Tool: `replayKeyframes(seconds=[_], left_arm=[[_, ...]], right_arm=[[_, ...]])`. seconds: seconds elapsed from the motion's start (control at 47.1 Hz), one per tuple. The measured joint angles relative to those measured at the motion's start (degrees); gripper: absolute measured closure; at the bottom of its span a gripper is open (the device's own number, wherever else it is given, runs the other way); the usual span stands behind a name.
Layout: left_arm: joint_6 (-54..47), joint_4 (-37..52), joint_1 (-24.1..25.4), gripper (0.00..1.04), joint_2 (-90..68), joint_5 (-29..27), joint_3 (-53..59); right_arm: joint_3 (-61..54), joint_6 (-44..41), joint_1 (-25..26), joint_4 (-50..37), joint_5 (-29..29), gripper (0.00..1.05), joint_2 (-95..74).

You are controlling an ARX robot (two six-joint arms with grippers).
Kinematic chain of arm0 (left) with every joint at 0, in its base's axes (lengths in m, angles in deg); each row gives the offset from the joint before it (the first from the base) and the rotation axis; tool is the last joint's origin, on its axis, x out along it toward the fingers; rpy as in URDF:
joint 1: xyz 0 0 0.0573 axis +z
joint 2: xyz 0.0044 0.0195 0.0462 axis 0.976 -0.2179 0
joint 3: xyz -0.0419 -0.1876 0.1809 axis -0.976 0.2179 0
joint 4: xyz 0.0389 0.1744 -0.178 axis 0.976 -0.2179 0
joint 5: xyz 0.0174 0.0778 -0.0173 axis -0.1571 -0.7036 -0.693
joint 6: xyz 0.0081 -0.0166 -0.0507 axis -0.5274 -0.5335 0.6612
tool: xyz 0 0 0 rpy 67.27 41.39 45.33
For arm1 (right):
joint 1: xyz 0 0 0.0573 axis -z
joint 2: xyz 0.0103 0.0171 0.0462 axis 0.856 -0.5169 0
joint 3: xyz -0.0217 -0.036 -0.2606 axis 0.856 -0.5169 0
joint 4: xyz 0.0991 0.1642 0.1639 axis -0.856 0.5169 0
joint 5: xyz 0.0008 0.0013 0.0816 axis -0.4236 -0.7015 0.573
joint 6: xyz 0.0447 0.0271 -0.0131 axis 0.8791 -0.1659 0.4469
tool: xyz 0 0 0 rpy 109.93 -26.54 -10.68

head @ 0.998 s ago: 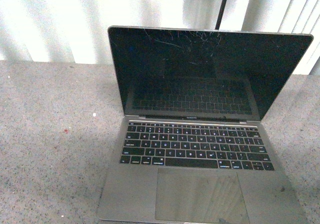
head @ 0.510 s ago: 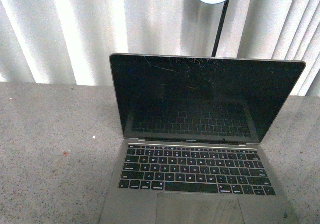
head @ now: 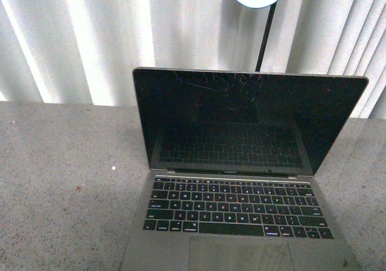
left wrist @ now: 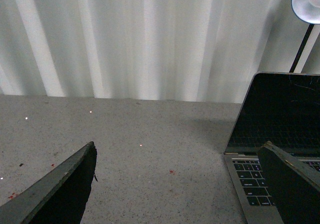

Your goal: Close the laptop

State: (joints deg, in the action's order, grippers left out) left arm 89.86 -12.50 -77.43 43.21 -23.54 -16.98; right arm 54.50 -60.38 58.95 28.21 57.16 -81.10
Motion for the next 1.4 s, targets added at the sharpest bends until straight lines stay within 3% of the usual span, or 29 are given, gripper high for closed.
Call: replayKeyframes(seconds=[0.467, 0.51, 0.574, 0.595, 0.701, 0.828, 0.935, 1.041, 1.126, 1.402], left_arm=[[0.0, 0.0, 0.0, 0.07, 0.0, 0.0, 0.0], [0.5, -1.1, -0.5, 0.07, -0.8, -1.4, -0.3], [6.0, -11.3, -2.6, 0.07, -7.4, -10.1, -4.4], [8.0, -13.4, -2.9, 0.07, -10.1, -12.0, -5.4], [12.1, -7.0, -1.9, 0.07, -21.2, -10.7, -6.2], [11.3, 13.8, -1.5, 0.07, -38.2, -5.2, -10.4], [6.7, 27.1, -1.2, 0.07, -51.9, -0.7, -15.6], [0.4, 35.6, -1.3, 0.07, -63.5, 2.2, -21.9], [-10.5, 39.6, -2.3, 0.07, -74.4, 5.3, -31.1], [-38.3, 28.3, -6.7, 0.07, -87.9, 13.6, -50.2]], right_arm=[[0.0, 0.0, 0.0, 0.1, -0.3, 0.07, 0.0], [1.2, 2.3, -1.6, 3.5, -5.4, 0.07, -1.5], [2.9, 5.9, -2.8, 5.9, -13.6, 0.07, -7.5], [2.9, 6.4, -2.3, 4.7, -13.6, 0.07, -9.3], [4.0, 5.9, 3.5, -10.3, -7.6, 0.07, -23.0], [12.3, 1.6, 11.7, -34.7, 1.0, 0.07, -48.1], [20.0, -1.9, 14.3, -42.2, 3.6, 0.07, -62.1], [28.3, -5.8, 15.5, -42.9, 6.1, 0.07, -73.3], [39.1, -11.3, 16.4, -39.5, 9.3, 0.07, -84.0], [61.7, -27.5, 16.6, -30.5, 18.2, 0.07, -97.4]])
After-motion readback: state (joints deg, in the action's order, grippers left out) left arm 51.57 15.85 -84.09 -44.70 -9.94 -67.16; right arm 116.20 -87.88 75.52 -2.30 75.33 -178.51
